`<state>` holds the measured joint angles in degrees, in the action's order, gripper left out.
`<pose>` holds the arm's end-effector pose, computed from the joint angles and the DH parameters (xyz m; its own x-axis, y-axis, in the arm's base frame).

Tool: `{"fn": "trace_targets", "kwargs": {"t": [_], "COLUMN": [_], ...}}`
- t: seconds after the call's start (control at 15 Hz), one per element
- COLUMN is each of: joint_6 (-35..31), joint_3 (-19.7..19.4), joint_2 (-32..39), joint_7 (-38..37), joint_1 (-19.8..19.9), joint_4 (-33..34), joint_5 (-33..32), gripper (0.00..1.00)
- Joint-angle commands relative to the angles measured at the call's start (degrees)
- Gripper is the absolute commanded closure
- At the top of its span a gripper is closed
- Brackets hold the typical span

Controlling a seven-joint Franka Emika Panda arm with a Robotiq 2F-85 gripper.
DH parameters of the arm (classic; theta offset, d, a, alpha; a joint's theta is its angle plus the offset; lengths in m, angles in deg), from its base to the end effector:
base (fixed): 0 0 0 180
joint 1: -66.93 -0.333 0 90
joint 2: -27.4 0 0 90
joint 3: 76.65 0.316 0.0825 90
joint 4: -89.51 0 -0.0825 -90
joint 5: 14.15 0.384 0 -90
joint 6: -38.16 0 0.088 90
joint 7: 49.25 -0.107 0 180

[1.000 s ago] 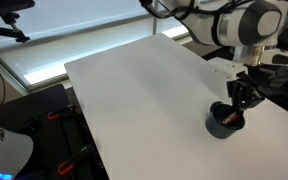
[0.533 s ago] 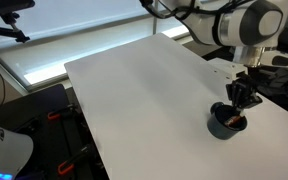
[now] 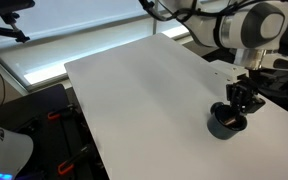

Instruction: Take the marker out of the cup

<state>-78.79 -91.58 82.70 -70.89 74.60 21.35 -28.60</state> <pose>0.7092 -0.2510 0.2054 0.8580 -0.5128 0.0298 -0.4741 -0.7683 0.4300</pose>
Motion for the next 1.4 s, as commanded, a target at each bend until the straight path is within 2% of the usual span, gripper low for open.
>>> {"fn": "trace_targets", "kwargs": {"t": [0.0, 0.27, 0.47, 0.53, 0.6, 0.73, 0.87, 1.0, 1.27, 1.33], "joint_6": [-1.0, -3.5, -3.7, -3.4, -3.3, -3.3, -3.3, -3.3, -3.2, -3.1], "joint_3": [0.0, 0.1, 0.2, 0.2, 0.2, 0.2, 0.2, 0.2, 0.2, 0.2], "joint_2": [-0.9, -1.1, -1.0, -0.9, -0.9, -0.9, -0.9, -0.9, -0.7, -0.7], "joint_7": [1.5, 2.0, 2.2, 2.2, 2.2, 2.2, 2.3, 2.3, 2.5, 2.5], "joint_1": [0.0, 0.1, 0.2, 0.2, 0.2, 0.2, 0.2, 0.3, 0.3, 0.4], "joint_4": [0.5, 0.5, 0.6, 0.7, 0.7, 0.7, 0.7, 0.7, 0.8, 0.9], "joint_5": [0.8, 0.7, 0.9, 1.0, 0.9, 1.0, 1.0, 1.0, 1.0, 1.0], "gripper": [0.36, 0.07, 0.24, 0.39, 0.47, 0.53, 0.66, 0.73, 0.66, 0.66]}}
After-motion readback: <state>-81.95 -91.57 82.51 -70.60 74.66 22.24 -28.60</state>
